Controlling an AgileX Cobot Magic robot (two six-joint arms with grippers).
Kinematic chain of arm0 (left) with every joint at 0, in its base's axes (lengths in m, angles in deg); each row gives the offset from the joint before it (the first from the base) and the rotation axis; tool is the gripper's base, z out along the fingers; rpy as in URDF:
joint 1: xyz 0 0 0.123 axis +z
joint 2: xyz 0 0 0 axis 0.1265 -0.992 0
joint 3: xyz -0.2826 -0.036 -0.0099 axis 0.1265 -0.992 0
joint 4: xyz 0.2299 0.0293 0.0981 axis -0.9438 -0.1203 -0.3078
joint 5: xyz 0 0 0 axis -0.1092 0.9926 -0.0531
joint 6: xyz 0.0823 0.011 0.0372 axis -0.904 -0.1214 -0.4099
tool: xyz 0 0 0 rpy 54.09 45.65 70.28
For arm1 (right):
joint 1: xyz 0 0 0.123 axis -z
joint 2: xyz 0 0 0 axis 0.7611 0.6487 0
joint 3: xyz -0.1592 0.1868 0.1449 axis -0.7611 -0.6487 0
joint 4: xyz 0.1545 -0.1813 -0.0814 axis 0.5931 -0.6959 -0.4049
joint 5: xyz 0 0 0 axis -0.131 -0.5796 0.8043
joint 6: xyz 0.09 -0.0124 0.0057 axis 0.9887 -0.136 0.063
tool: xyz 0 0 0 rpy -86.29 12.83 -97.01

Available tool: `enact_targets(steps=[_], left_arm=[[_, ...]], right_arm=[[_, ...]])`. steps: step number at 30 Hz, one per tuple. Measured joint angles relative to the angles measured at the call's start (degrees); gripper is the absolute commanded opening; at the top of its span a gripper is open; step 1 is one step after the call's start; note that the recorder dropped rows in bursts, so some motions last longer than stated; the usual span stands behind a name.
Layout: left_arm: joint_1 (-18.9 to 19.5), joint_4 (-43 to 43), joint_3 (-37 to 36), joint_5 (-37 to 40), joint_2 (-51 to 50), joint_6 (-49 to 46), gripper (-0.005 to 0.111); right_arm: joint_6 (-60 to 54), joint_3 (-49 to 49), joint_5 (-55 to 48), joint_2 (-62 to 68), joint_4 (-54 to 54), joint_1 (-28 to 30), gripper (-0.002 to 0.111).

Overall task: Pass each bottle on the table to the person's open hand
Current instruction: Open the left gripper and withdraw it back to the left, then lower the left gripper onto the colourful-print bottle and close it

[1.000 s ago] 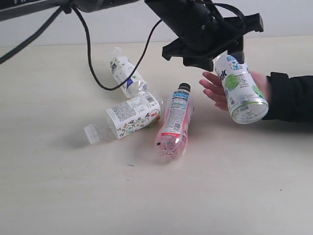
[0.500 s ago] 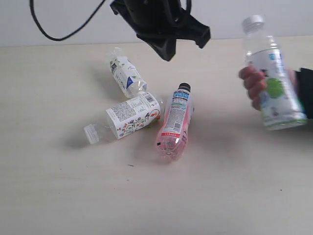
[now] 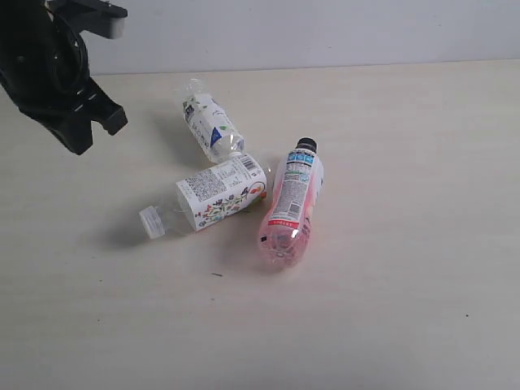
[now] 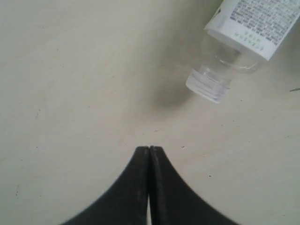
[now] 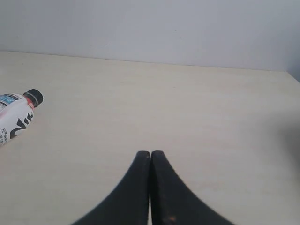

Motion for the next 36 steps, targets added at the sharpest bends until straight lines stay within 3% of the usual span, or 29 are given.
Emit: enact_targets(steps=[6, 11, 19, 28, 36], left_arm=[[0.13, -0.11, -0.11, -4.98, -2.62, -0.11, 0.001], [0.23, -0.11, -0.11, -7.86, -4.29, -1.31, 0.008], [0.23, 0.35, -0.11, -9.27, -4.64, -1.39, 0.008], [0.34, 11.77, -0.11, -10.80, -4.64, -7.77, 0.008], [0.34, 13.64, -0.11, -11.17, -4.64, -8.91, 0.008]], right_arm=[[0.00, 0.00, 0.00, 0.00, 0.00, 0.00, 0.000], [0.00, 0.00, 0.00, 0.00, 0.00, 0.00, 0.000], [0.00, 0.00, 0.00, 0.00, 0.00, 0.00, 0.000], [0.00, 0.00, 0.00, 0.00, 0.00, 0.00, 0.000], [0.00, 0.00, 0.00, 0.00, 0.00, 0.00, 0.000]])
